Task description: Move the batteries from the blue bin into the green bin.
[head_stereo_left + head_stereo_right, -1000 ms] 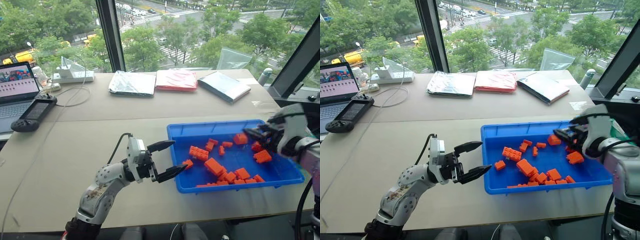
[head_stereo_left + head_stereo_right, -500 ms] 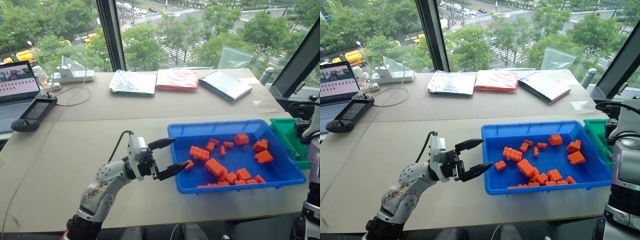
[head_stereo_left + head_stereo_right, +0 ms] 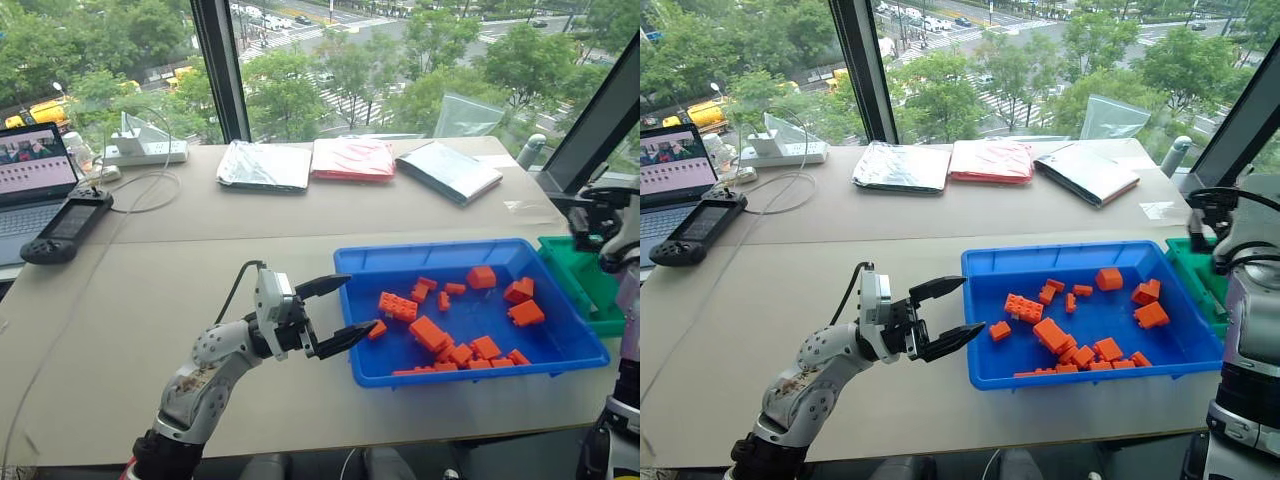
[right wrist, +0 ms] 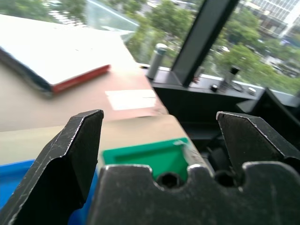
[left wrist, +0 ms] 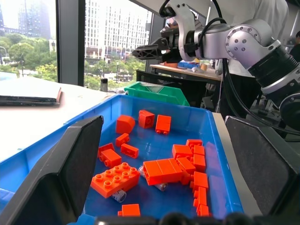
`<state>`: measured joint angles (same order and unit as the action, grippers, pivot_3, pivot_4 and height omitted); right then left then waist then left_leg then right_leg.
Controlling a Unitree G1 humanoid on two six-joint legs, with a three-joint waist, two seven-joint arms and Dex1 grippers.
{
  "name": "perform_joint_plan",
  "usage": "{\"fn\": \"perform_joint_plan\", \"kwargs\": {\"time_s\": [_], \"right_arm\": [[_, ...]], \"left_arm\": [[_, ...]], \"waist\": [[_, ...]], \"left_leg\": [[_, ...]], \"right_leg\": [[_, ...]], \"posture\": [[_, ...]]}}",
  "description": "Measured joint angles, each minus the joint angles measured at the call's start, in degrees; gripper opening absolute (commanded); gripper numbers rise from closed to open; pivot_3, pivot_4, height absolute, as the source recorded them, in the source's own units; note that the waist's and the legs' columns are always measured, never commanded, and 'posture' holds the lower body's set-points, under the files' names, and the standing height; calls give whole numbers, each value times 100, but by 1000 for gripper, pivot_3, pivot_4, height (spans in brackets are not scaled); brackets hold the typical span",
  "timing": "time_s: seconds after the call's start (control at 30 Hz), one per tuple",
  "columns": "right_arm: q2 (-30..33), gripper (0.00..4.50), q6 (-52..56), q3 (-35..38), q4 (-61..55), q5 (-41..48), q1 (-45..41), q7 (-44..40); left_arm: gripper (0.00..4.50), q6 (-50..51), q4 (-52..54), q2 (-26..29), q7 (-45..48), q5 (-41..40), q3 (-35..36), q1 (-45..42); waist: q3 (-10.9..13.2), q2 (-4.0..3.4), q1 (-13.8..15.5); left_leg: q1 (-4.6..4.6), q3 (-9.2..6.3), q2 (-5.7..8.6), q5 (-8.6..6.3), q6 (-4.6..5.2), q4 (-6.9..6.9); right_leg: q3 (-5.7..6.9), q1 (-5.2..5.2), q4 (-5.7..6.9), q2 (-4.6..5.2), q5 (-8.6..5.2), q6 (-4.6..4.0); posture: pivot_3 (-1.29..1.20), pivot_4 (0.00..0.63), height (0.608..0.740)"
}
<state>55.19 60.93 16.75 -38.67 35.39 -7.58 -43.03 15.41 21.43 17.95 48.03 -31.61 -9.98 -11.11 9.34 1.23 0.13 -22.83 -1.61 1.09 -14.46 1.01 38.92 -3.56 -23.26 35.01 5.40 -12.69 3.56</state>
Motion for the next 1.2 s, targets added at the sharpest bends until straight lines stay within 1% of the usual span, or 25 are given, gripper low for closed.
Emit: {"fn": "perform_joint_plan", "kwargs": {"time_s": [0.1, 0.23, 0.37, 0.5, 0.73, 0.87, 1.03, 1.07, 1.2], "right_arm": [[249, 4484, 61, -23, -335, 196, 366, -269], [309, 4484, 61, -588, -335, -32, 410, -22], [293, 4484, 61, -1054, -87, -380, 244, 360], [36, 4484, 103, -1464, 125, -586, -13, 708], [-104, 4484, 186, -1804, 361, -861, -232, 1009], [-177, 3439, 190, -1871, 559, -992, -256, 1095], [-182, 1703, 195, -1871, 559, -994, -263, 1079], [-185, 1460, 195, -1870, 560, -995, -263, 1079], [-185, 1456, 225, -1829, 559, -974, -263, 1048]], "left_arm": [[4500, 0, 0, 2, -4, 0, -2, 0], [4500, 2, 1, -17, -13, 0, -13, 0], [4500, 5, 3, -11, -16, 0, -13, -2], [4500, 20, 4, -5, -16, 0, -14, -3], [4500, 100, 6, 7, -19, 0, -13, -1], [4500, 104, 10, 12, -21, 0, -13, 0], [4500, 106, 11, 16, -28, 0, -12, 5], [4500, 106, 11, 16, -29, 0, -12, 6], [4500, 106, 12, 21, -35, 0, -12, 7]], "waist": [[1, 2, 3], [1, 4, -22], [1, 4, -19], [1, 4, -14], [1, 3, -2], [1, 3, -4], [1, 3, -7], [1, 3, -6], [1, 3, -6]], "left_leg": [[7, 4, -1, 1, -2, 8], [15, 11, -3, 4, -6, 7], [12, 8, 0, 4, -6, 5], [8, 7, 1, 4, -6, 4], [8, 6, 2, 4, -6, 4], [8, 7, 2, 4, -6, 4], [8, 7, 2, 4, -6, 4], [8, 7, 2, 4, -6, 4], [8, 7, 2, 4, -6, 4]], "right_leg": [[-1, 8, 0, -4, 2, 4], [-3, 8, 3, -15, 0, 0], [-4, 5, 4, -14, 0, -1], [-4, 1, 3, -13, 0, -1], [-4, 1, 4, -12, 0, -1], [-4, 1, 4, -13, 0, -1], [-4, 1, 5, -13, 1, -1], [-4, 1, 4, -12, 0, -1], [-4, 1, 4, -12, 0, -1]], "posture": [[0, 150, 740], [0, 150, 740], [0, 150, 740], [0, 150, 740], [0, 150, 740], [0, 150, 740], [0, 150, 740], [0, 150, 740], [0, 150, 740]]}}
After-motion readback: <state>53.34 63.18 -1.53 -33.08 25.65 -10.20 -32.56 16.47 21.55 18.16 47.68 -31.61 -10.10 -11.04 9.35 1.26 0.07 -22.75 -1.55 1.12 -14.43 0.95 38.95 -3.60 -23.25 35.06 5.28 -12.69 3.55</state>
